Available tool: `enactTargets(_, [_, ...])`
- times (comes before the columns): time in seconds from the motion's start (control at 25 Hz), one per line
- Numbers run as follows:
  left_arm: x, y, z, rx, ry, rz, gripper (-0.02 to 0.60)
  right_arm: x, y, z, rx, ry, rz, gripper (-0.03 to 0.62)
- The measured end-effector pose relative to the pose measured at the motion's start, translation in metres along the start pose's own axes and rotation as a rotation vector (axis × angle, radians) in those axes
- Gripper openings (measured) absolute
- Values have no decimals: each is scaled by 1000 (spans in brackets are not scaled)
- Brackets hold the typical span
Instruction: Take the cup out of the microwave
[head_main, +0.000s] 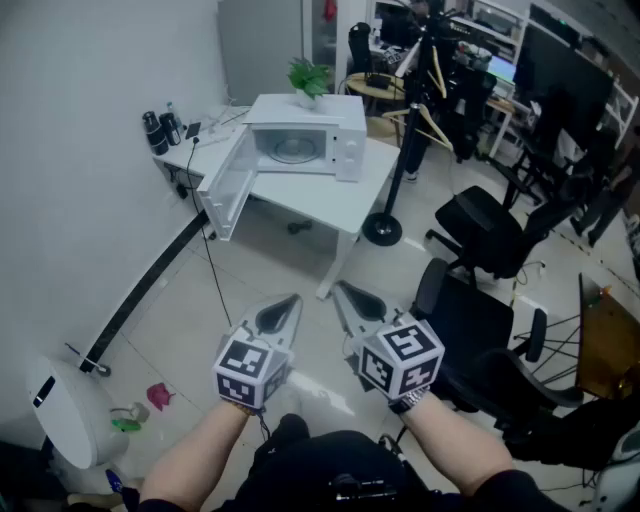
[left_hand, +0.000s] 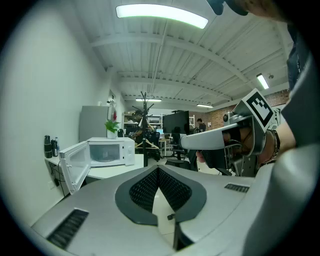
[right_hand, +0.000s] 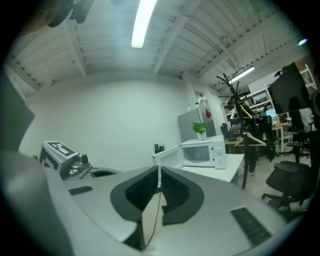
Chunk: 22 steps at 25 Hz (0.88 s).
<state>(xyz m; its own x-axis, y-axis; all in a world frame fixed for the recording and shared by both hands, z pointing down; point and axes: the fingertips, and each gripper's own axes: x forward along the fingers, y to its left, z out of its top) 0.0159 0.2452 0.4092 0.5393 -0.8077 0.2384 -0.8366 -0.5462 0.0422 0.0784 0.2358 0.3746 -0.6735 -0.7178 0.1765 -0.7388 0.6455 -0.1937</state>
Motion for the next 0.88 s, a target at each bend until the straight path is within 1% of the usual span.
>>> enactTargets(0.2, [18, 35, -1, -21, 10, -11, -5, 40, -9, -2, 13, 25, -14, 31])
enactTargets(0.52, [45, 100, 9, -27, 14, -43, -5, 110, -21, 7, 15, 35, -57, 35])
enactTargets(0.68, [58, 128, 14, -21, 9, -67, -4, 140, -28, 12, 19, 32, -86, 35])
enactTargets(0.76, [64, 138, 17, -14, 8, -80, -4, 152, -32, 15, 20, 31, -100, 51])
enactTargets(0.88, [71, 155, 22, -12, 3, -85, -5, 169, -38, 21, 19, 28, -114, 52])
